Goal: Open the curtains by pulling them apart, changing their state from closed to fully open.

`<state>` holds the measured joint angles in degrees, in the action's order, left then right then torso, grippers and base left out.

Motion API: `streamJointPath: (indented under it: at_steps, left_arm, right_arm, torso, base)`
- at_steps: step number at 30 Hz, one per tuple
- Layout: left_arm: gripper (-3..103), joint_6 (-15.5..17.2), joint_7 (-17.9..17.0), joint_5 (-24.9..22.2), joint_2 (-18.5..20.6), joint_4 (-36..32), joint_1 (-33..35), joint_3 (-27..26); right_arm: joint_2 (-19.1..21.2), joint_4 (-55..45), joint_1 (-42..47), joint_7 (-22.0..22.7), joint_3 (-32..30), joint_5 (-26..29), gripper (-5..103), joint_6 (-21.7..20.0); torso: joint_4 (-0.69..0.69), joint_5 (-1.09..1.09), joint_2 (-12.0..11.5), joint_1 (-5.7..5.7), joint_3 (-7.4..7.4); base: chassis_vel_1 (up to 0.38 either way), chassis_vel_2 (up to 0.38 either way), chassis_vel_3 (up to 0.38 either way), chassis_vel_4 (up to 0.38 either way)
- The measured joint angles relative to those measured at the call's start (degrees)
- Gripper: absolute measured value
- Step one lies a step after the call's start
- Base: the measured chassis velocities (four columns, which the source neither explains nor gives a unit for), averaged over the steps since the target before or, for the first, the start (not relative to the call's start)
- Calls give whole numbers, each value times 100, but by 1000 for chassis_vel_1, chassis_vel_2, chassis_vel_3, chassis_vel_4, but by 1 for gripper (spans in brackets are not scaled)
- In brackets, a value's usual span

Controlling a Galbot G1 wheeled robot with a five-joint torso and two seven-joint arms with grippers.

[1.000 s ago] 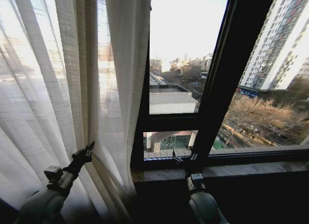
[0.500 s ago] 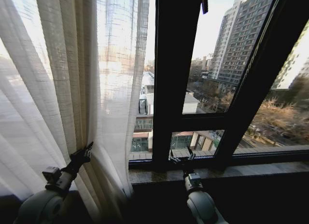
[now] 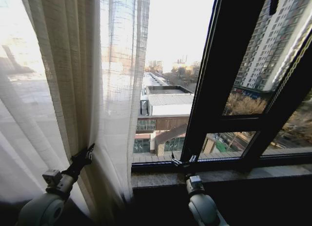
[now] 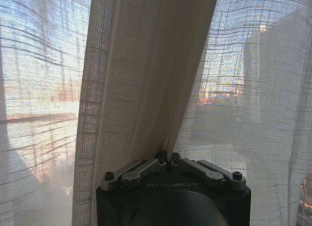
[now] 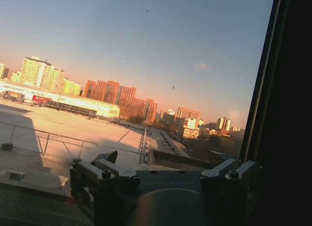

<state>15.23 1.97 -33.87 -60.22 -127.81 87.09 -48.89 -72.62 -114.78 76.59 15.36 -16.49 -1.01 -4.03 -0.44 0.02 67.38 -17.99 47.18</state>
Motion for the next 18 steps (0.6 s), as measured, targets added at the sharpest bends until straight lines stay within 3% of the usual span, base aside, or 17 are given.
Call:
streamJointPath:
  at_steps: [6, 18]
  left_arm:
    - [0, -13, -6, 20, -61, -45, 42, -30]
    - [0, -59, -59, 32, -176, -89, 133, -224]
  right_arm:
    - [4, 25, -7, -3, 12, 24, 100, 63]
    - [-4, 14, 27, -9, 67, 15, 100, 64]
  torso:
    - [1, -3, 0, -1, 0]
    - [-3, 2, -1, 0, 1]
  base:
    - [240, 261, -253, -248]
    - [3, 13, 12, -20]
